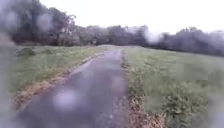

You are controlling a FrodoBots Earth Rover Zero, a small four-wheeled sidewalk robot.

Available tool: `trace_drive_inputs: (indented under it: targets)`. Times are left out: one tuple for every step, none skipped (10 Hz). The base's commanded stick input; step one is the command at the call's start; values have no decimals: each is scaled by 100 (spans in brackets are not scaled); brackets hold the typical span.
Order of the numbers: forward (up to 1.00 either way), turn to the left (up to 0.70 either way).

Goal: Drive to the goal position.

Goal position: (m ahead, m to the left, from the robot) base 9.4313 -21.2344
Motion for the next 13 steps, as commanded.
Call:
trace_drive_inputs:
  targets:
    - [85, 0]
    - [85, 0]
    - [85, -1]
    - [85, -3]
    - [85, -22]
    - [85, -34]
    - [85, -34]
    - [85, -34]
    - [85, -34]
    - [85, -34]
    - [85, -9]
    - [85, 0]
    - [85, 0]
